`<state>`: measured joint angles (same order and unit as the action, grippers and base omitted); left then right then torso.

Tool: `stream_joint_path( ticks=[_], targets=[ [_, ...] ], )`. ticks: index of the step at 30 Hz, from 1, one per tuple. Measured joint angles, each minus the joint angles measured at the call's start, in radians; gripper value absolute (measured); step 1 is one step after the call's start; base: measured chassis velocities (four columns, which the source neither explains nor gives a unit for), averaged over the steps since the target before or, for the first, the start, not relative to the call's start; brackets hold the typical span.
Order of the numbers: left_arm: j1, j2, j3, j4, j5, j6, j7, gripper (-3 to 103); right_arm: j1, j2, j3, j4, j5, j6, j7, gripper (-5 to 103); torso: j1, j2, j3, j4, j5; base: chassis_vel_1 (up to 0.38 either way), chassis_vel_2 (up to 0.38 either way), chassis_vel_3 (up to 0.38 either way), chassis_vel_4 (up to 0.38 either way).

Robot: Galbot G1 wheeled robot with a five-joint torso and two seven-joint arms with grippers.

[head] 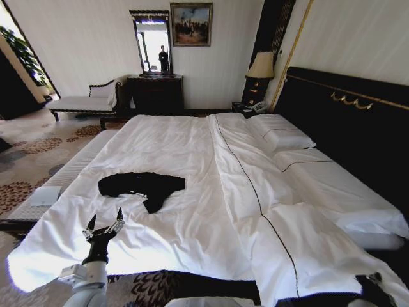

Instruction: Fold the clothes on the bed.

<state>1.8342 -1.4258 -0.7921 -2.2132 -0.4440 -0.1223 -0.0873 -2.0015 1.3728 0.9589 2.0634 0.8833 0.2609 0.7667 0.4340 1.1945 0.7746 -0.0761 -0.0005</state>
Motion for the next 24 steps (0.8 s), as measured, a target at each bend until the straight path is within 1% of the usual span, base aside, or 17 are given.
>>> stream_joint_path(
  ticks=[1,3,4,5,8,9,11,12,14,17,18,20,21,22,23,24],
  targets=[
    [0.0,0.0,0.0,0.0,0.0,0.0,0.0,100,0.0,0.0,0.0,0.0,0.0,0.0,0.0,1,0.0,0.0,0.0,0.0,0.0,0.0,0.0,0.0,0.0],
    [0.005,0.0,-0.004,0.0,0.0,-0.003,-0.001,100,0.009,-0.005,-0.012,-0.077,-0.006,0.007,0.001,1,0.0,0.0,0.0,0.0003,0.0001,0.0,0.0,0.0,0.0],
    [0.008,0.0,-0.006,0.0,0.0,-0.005,-0.001,100,0.015,-0.007,-0.016,-0.108,-0.01,0.01,0.003,1,0.0,0.0,0.0,0.0001,0.0,0.0,0.0,0.0,0.0],
    [0.01,0.0,-0.006,0.0,-0.001,-0.006,-0.003,100,0.026,-0.01,-0.026,-0.157,-0.019,0.016,0.003,1,0.0,0.0,0.0,-0.0008,-0.0003,0.0,0.0,0.0,0.0],
    [0.014,-0.001,-0.007,-0.001,-0.001,-0.009,-0.003,100,0.045,-0.015,-0.039,-0.209,-0.032,0.023,0.003,1,0.0,0.0,0.0,-0.0004,-0.0001,0.0,0.0,0.0,0.0],
    [0.017,-0.002,-0.007,-0.004,0.0,-0.01,-0.003,100,0.067,-0.018,-0.056,-0.266,-0.05,0.031,-0.001,1,0.0,0.0,0.0,0.0,-0.0001,0.0,0.0,0.0,0.0],
    [0.019,-0.003,-0.007,-0.007,0.001,-0.01,-0.003,100,0.091,-0.019,-0.075,-0.315,-0.064,0.037,-0.005,1,0.0,0.0,0.0,0.0,-0.0002,0.0,0.0,0.0,0.0],
    [0.019,-0.003,-0.007,-0.007,0.001,-0.01,-0.003,100,0.091,-0.019,-0.075,-0.315,-0.064,0.037,-0.005,1,0.0,0.0,0.0,0.0,-0.0002,0.0,0.0,0.0,0.0],
    [0.019,-0.005,-0.003,-0.008,0.007,-0.011,-0.003,100,0.117,-0.016,-0.098,-0.355,-0.081,0.038,-0.007,1,0.0,0.0,0.0,-0.0008,-0.0004,0.0,0.0,0.0,0.0],
    [0.015,-0.009,0.008,-0.008,0.017,-0.01,-0.003,100,0.144,-0.01,-0.124,-0.4,-0.125,0.038,0.003,1,0.0,0.0,0.0,-0.0009,-0.0004,0.0,0.0,0.0,0.0],
    [0.015,-0.009,0.008,-0.008,0.017,-0.01,-0.003,100,0.144,-0.01,-0.124,-0.4,-0.125,0.038,0.003,1,0.0,0.0,0.0,-0.0009,-0.0004,0.0,0.0,0.0,0.0],
    [0.011,-0.012,0.017,-0.008,0.024,-0.008,-0.003,100,0.153,-0.007,-0.131,-0.408,-0.154,0.035,0.024,1,0.0,0.0,0.0,-0.0008,-0.0004,0.0,0.0,0.0,0.0],
    [0.009,-0.013,0.019,-0.008,0.026,-0.006,-0.003,100,0.155,-0.007,-0.132,-0.406,-0.166,0.026,0.04,-2,0.0,0.0,0.0,-0.0007,-0.0004,0.0,0.0,0.0,0.0],
    [0.007,-0.013,0.021,-0.007,0.028,-0.005,-0.003,100,0.155,-0.007,-0.132,-0.403,-0.176,0.017,0.058,3,0.0,0.0,0.0,-0.0008,-0.0004,0.0,0.0,0.0,0.0],
    [0.007,-0.014,0.022,-0.007,0.029,-0.004,-0.003,100,0.154,-0.007,-0.13,-0.403,-0.181,0.011,0.07,3,0.0,0.0,0.0,-0.0013,-0.0004,0.0,0.0,0.0,0.0],
    [0.007,-0.014,0.022,-0.007,0.029,-0.004,-0.003,100,0.154,-0.007,-0.13,-0.403,-0.181,0.011,0.07,3,0.0,0.0,0.0,-0.0013,-0.0004,0.0,0.0,0.0,0.0]
  ],
)
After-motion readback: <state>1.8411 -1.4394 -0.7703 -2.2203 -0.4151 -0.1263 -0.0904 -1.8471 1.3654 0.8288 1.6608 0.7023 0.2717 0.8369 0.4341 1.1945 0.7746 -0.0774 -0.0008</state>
